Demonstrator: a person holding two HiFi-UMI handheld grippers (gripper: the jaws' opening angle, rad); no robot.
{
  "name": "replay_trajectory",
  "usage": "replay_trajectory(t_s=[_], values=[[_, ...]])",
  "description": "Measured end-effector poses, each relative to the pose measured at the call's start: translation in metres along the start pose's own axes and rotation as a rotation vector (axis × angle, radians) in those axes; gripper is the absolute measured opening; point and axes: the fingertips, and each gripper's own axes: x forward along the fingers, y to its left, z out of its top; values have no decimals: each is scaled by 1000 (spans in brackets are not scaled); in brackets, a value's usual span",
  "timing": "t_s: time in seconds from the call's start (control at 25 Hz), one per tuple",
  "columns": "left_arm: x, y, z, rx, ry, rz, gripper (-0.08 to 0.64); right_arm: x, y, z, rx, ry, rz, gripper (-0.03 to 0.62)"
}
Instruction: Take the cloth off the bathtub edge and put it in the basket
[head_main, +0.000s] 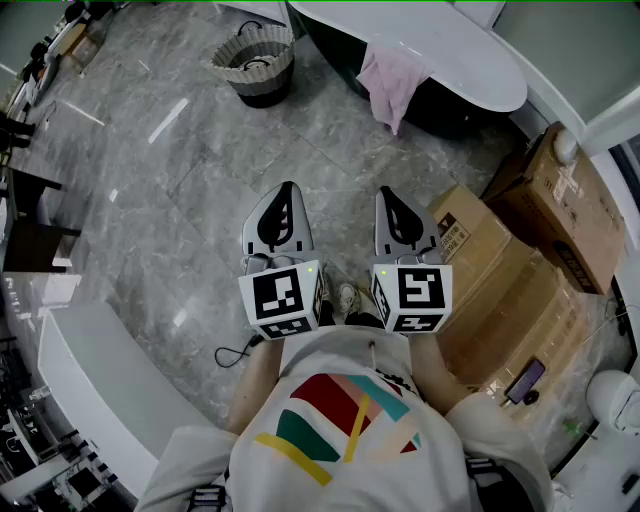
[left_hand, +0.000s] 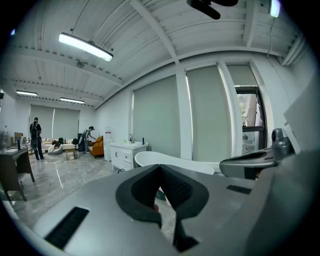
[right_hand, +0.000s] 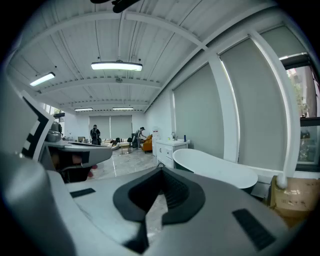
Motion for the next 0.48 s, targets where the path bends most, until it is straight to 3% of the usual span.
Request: replay_trajectory(t_s=[0.48], values=[[14, 39, 3, -23, -22, -11, 18, 30, 18, 3, -15, 17, -13, 12]])
